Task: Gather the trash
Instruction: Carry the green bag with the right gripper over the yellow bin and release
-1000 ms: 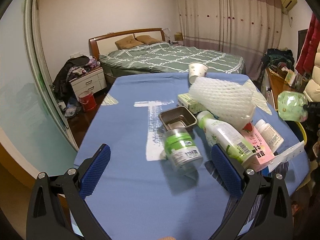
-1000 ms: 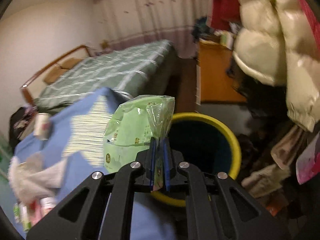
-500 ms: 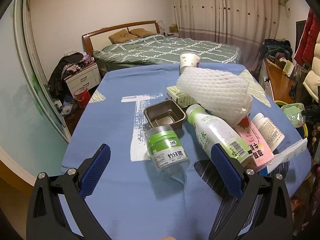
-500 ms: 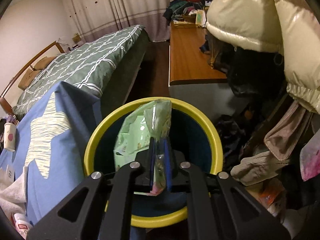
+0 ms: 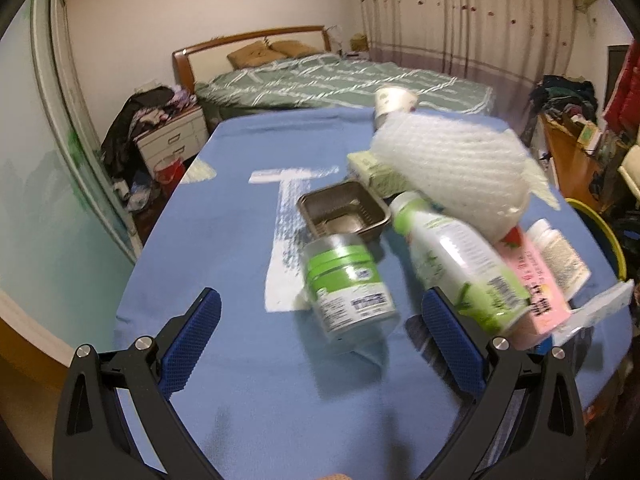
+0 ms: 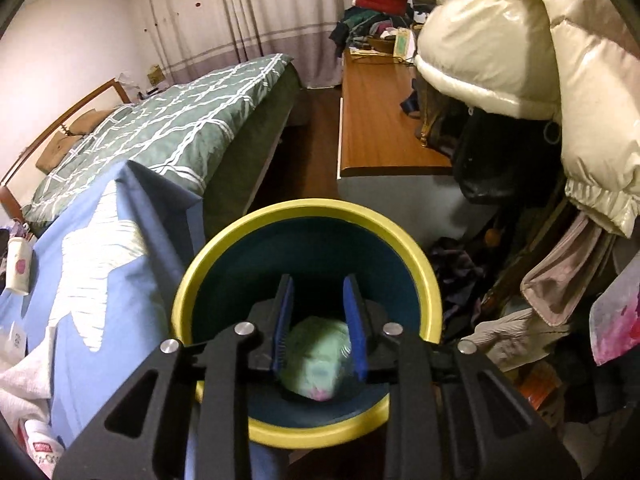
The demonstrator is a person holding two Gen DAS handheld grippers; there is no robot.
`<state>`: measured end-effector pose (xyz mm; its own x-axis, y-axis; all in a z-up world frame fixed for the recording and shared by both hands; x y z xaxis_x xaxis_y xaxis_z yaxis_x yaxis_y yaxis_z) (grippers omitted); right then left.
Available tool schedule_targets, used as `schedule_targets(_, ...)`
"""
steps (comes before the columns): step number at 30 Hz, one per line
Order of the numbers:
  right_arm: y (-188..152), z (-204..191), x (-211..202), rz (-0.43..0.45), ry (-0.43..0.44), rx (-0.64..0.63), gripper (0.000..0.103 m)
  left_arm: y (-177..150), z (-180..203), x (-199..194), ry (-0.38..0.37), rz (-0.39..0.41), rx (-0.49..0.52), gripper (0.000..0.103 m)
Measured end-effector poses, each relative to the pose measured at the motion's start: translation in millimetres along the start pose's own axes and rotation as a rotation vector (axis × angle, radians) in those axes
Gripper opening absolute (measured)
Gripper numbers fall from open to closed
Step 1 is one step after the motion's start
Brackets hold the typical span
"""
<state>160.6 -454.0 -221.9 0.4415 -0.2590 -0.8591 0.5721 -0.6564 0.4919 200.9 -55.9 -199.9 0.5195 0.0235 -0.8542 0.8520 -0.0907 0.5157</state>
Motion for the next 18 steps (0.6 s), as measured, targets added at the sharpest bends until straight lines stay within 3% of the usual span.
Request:
schedule_targets(3,-3.2,-5.7,-5.2,0.003,0.010,-0.019,0.026,-0.8,-6.9,16.4,0.014,-0.043,-0.033,0.099)
schedule_targets(6,-4.5,-10.5,-7.2,0.004,0.013,-0.034,0.030,0.1,-6.3,25.1,-0.042,-0.061,-0.062,0.099)
schedule_targets(13,-8.8,-16.1,-5.4,-0.009,0.029,-0.042,0.031,-4.8,9.0,29.0,-0.045,-0.072,-0.031,0.098)
schedule_targets(18,-11.2,-17.1,-2.9,-0.017,0.039,-0.044,0.031,-10.3,10.1,43.4,-0.057,-0.120,-0.047,0.075)
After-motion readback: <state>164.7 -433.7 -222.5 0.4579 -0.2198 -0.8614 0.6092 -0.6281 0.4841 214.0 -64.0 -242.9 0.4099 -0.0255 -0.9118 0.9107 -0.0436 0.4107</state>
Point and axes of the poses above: each gripper's, at about its wrist camera, not at the fingertips, and x roughly the way its jaws point, z to its right, y to its top, the point moved 9 cm from there along x, roughly the way its jaws point, and after that the axes turned 13 degrees about -z, right-handed, at the moved point
